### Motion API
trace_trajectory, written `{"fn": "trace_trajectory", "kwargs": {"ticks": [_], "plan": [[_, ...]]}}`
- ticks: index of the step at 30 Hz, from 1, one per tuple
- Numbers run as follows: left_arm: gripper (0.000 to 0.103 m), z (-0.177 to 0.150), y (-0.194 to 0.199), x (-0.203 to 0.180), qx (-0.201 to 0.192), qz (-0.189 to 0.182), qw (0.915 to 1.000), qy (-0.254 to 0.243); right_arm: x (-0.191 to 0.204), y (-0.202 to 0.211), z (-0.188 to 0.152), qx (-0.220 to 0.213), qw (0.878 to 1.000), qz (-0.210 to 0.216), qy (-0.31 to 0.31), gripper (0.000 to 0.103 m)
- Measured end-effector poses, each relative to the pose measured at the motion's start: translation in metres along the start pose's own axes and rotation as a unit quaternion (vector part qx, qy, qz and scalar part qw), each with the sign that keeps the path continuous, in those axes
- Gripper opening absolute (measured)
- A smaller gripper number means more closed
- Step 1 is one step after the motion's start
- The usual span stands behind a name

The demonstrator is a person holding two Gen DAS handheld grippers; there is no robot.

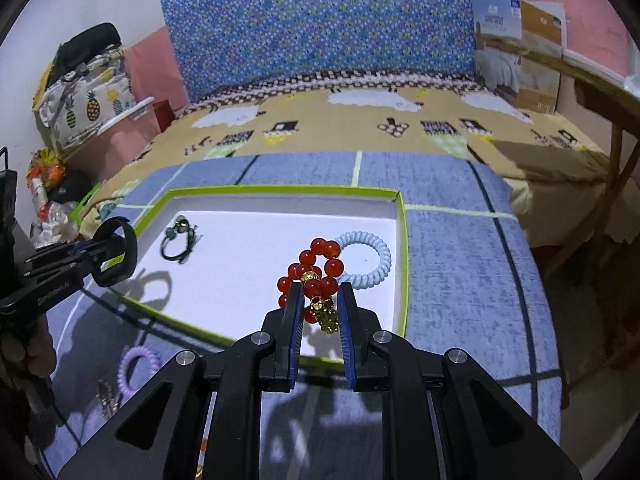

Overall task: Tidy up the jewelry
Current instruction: 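Carry band and bracelet into the green box and release both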

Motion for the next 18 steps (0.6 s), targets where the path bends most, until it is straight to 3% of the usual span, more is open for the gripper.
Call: {"fn": "trace_trajectory", "kwargs": {"ticks": [9,18], "plan": [[0.011,-0.006,-0.021,0.002,0.026,0.016,0.9995,-0.005,-0.012,-0.029,-0.008,0.042,0.999,-0.010,-0.007,0.017],[0.016,-0.006,-0.027,-0.001,0.033,0.016,0.9993,-0.008,-0.012,-0.031,-0.005,0.048,0.999,-0.015,0.001,0.022]]}}
Point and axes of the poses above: each gripper's, at about its wrist camera, not at the fingertips, and y roughly against the way its jaws point, x to its left, z to its top, the point moved 6 cm from there along -y, roughly the way its jaws point, and after that the axes turned 11 degrees about y, right-handed, at the moved point
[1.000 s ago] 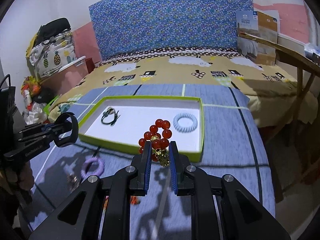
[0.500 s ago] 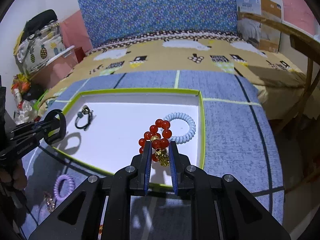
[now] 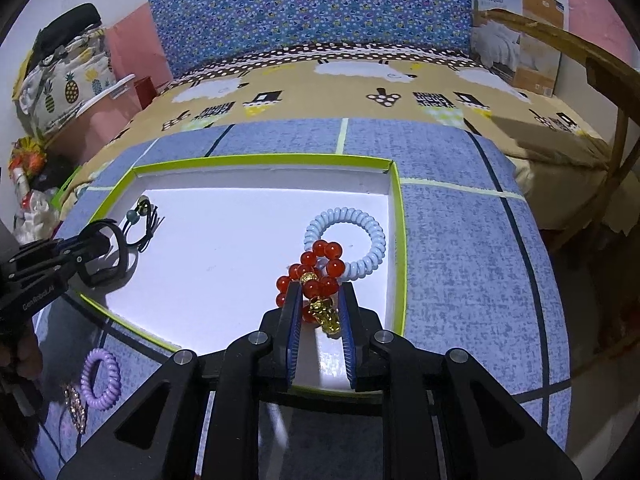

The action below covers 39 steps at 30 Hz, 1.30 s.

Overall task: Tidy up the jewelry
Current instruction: 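Carry band and bracelet into the green box and release both, then withdraw both tools from the box toward the remaining jewelry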

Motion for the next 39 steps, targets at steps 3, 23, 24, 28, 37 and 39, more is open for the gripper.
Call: {"fn": "trace_trajectory", "kwargs": {"ticks": [3,23,24,28,37,39], "plan": [[0.020,0.000,0.000,-0.001,0.000,-0.003,1.0000,-0.001,0.002,0.004,0.001,-0.005,1.000,-0.002,0.005,0.027],[0.029,-0.024,0.094,0.004,-0.083,-0.056,0.9948,0.015,0.035,0.101,-0.027,-0.098,0.995,0.007,0.000,0.027],[0.029,-0.027,0.099,0.004,-0.087,-0.058,0.9944,0.014,0.037,0.106,-0.031,-0.103,0.995,0.009,-0.002,0.027],[0.029,-0.042,0.122,0.004,-0.101,-0.064,0.9928,0.011,0.045,0.123,-0.045,-0.113,0.993,0.017,-0.009,0.027],[0.029,-0.076,0.155,-0.003,-0.111,-0.070,0.9913,-0.007,0.070,0.150,-0.079,-0.120,0.992,0.030,-0.002,0.027],[0.029,-0.084,0.159,-0.004,-0.109,-0.074,0.9912,-0.008,0.075,0.153,-0.086,-0.119,0.992,0.036,0.003,0.027]]}}
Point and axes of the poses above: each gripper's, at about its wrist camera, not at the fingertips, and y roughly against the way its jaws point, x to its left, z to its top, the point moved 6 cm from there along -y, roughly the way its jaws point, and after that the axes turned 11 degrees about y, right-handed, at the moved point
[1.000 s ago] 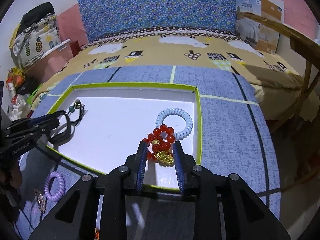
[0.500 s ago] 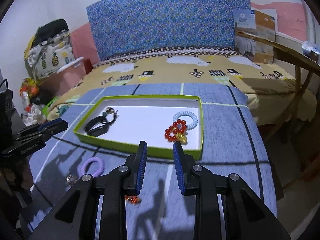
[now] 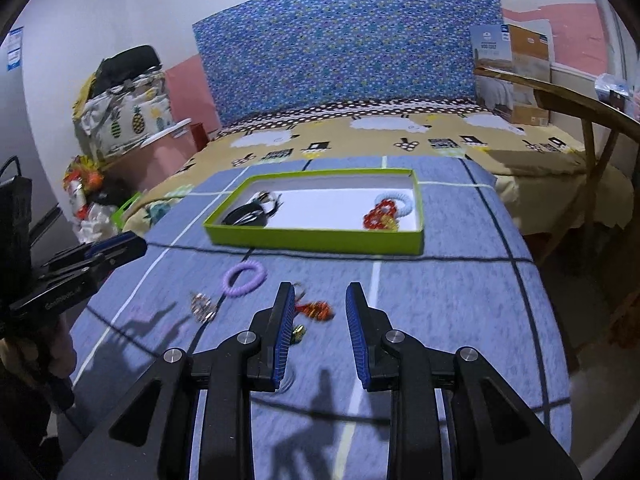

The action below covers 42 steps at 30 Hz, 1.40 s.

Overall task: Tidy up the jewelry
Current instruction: 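Withdraw both tools from the box toward the remaining jewelry, then grasp the gold chain with left tool while right tool grasps red tassel keychain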

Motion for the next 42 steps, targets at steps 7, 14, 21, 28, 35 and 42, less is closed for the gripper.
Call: {"fn": "trace_trajectory", "kwargs": {"ticks": [7,14,21,28,35,42], "plan": [[0.029,-0.022,0.011,0.001,0.014,-0.004,0.9999,0.004,0.012,0.011,-0.017,0.002,1.000,0.013,0.003,0.027],[0.029,-0.034,0.012,0.003,0.025,-0.005,0.9996,0.009,0.015,0.011,-0.026,0.013,1.000,0.016,-0.007,0.027],[0.029,-0.039,0.003,0.003,0.039,-0.005,0.9992,0.010,0.017,0.002,-0.029,0.024,1.000,0.020,-0.002,0.027],[0.034,-0.042,-0.011,0.003,0.058,-0.007,0.9982,0.013,0.020,-0.009,-0.029,0.034,0.999,0.025,0.003,0.027],[0.040,-0.045,-0.032,0.003,0.085,-0.007,0.9961,0.023,0.026,-0.026,-0.026,0.047,0.998,0.035,0.015,0.027],[0.046,-0.051,-0.054,0.000,0.126,-0.020,0.9906,0.047,0.032,-0.041,-0.025,0.057,0.997,0.043,0.026,0.027]]}}
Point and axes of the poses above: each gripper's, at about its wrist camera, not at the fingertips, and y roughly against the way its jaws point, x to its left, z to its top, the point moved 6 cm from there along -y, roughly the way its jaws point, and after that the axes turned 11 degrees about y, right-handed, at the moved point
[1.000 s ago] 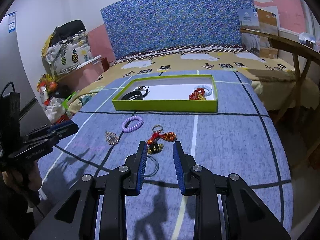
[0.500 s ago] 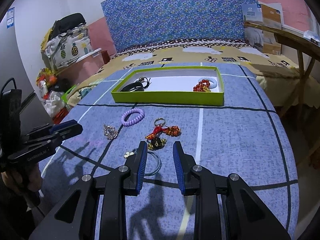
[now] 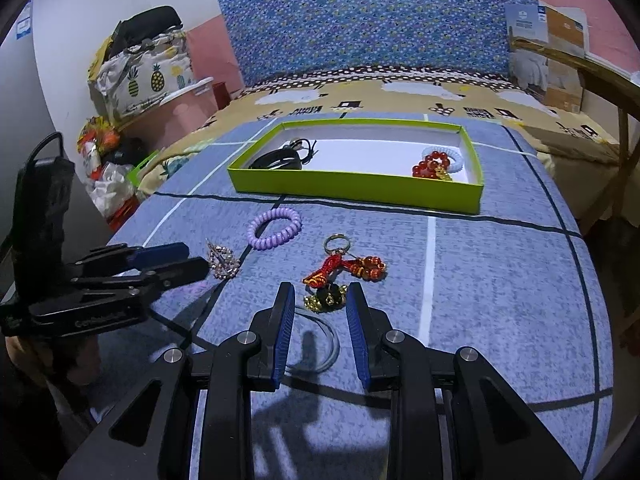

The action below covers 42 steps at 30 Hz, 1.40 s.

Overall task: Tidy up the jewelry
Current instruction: 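Grasp the gold chain with left tool while right tool grasps red tassel keychain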

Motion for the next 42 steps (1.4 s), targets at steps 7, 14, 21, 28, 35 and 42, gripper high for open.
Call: {"fn": "trace_trajectory", "kwargs": {"ticks": [7,14,21,28,35,42], "plan": [[0.047,0.005,-0.017,-0.004,0.019,0.007,0.9997,0.010,-0.004,-0.007,0.001,0.004,1.000,-0.001,-0.004,0.027],[0.047,0.010,-0.026,-0.016,0.020,0.010,0.9997,-0.010,-0.004,-0.012,0.000,0.009,1.000,0.001,-0.002,0.027],[0.047,0.006,-0.024,-0.017,0.023,0.016,0.9991,-0.033,0.000,-0.018,0.002,0.016,1.000,0.004,0.011,0.027],[0.032,0.005,-0.021,-0.008,0.022,0.030,0.9984,-0.042,0.005,-0.028,0.009,0.029,0.998,-0.006,0.050,0.027],[0.032,0.004,-0.019,-0.005,0.021,0.032,0.9983,-0.044,0.011,-0.041,0.010,0.055,0.995,-0.008,0.088,0.027],[0.032,0.003,-0.017,-0.004,0.021,0.028,0.9986,-0.039,0.013,-0.052,0.009,0.079,0.990,-0.017,0.117,0.017]]}}
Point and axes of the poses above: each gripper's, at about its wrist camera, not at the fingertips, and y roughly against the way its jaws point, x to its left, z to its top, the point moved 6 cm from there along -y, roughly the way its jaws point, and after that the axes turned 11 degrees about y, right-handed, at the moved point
